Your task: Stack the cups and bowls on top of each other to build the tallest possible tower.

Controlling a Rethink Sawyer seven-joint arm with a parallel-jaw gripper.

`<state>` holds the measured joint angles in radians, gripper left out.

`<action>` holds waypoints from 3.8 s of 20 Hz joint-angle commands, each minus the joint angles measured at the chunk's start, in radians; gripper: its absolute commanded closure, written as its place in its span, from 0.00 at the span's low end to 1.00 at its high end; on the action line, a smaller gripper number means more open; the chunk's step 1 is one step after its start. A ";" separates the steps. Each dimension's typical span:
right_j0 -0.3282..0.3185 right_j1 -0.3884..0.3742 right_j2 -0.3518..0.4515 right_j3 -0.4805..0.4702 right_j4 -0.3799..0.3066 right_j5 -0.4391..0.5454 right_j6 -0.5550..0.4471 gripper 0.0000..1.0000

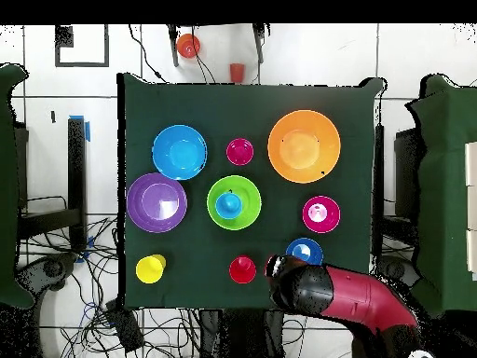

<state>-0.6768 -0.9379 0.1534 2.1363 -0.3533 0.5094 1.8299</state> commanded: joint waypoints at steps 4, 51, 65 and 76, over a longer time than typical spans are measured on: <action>0.039 0.132 0.069 -0.030 -0.135 -0.157 -0.010 0.00; 0.248 0.364 -0.083 -0.169 -0.106 -0.396 0.104 0.00; 0.197 0.278 -0.045 -0.089 -0.057 -0.325 0.082 0.00; 0.147 0.224 -0.001 -0.058 -0.062 -0.214 0.020 0.00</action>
<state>-0.5228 -0.7132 0.0367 2.0617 -0.4483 0.1710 1.8299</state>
